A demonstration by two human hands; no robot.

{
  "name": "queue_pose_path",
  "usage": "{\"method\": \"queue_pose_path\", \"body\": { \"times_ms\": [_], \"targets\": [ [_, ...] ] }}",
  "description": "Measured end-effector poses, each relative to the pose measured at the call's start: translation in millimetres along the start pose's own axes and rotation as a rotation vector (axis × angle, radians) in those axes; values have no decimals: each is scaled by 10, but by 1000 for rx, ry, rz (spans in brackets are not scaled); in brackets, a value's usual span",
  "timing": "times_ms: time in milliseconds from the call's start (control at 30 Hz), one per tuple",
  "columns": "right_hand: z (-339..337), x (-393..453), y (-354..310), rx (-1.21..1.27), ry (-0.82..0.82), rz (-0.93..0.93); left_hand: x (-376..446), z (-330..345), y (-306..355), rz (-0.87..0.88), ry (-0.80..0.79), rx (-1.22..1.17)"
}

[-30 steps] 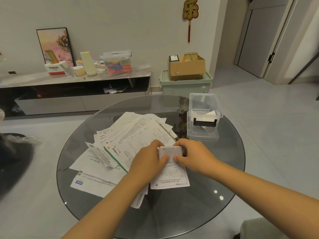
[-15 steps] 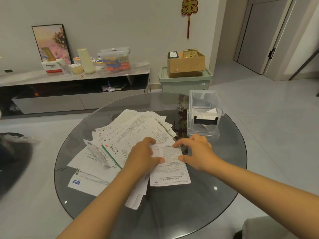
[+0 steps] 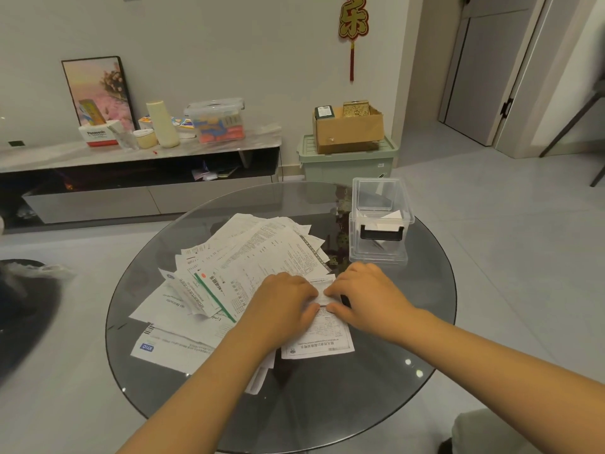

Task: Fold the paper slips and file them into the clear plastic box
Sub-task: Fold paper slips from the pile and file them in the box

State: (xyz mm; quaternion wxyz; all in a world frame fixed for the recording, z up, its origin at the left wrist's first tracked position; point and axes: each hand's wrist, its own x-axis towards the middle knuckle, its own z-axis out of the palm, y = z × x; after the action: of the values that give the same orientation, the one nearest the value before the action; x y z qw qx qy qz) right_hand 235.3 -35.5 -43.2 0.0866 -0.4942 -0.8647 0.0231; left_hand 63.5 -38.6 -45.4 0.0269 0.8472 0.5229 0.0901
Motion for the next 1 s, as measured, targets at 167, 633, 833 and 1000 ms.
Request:
{"method": "queue_pose_path", "body": {
  "times_ms": [167,633,833,1000],
  "targets": [
    [-107,15,-66,-56,87,-32,9,-32,18,-19,67,-51],
    [-608,51,39,131,335,50,272,-524,177,-112,305,-276],
    [-768,114,237,293,353,237,609,-553,290,-103,365,-418],
    [-885,185,504,421,539,439,920,-626,385,-126,358,-504]
  ]
}}
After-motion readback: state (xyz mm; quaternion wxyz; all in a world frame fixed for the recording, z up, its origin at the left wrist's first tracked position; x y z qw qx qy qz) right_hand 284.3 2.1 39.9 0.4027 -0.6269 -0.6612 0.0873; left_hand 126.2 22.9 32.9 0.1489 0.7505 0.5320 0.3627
